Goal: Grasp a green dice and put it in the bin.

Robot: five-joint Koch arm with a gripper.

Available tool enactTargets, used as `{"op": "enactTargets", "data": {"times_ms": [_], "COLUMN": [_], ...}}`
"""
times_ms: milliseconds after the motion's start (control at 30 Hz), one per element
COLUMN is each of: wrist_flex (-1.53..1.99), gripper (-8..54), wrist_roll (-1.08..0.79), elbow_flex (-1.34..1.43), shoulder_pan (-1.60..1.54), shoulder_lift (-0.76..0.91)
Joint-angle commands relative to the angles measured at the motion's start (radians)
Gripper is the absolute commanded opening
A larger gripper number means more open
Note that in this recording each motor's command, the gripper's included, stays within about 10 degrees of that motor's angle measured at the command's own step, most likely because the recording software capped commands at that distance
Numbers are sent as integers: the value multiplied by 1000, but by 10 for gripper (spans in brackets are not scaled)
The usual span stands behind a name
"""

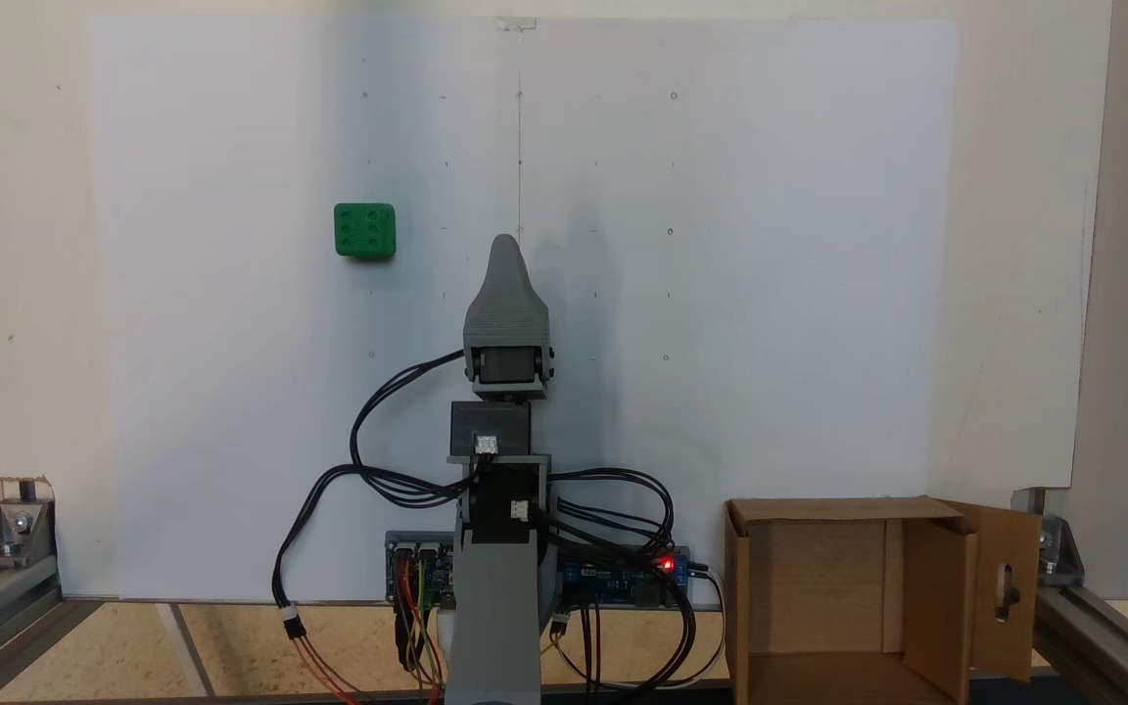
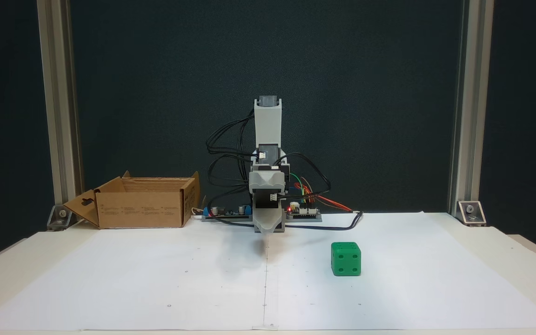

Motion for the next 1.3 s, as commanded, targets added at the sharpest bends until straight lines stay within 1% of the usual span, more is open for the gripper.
{"op": "enactTargets", "data": {"times_ms": [0,367,433,667,733,800,900,967,1267], "wrist_flex": [-9,-5,51,530,659,790,984,1113,1684], "gripper": [435,433,431,430,415,414,414,414,417], "wrist_roll": [-38,-43,-43,-38,-21,-12,43,117,281], "elbow_flex": [46,46,20,-301,-399,-488,-586,-687,-1025], "shoulder_pan": [-5,-34,-48,-86,-123,-176,-196,-193,-229], "shoulder_lift": [114,112,112,112,112,112,112,110,-63]}}
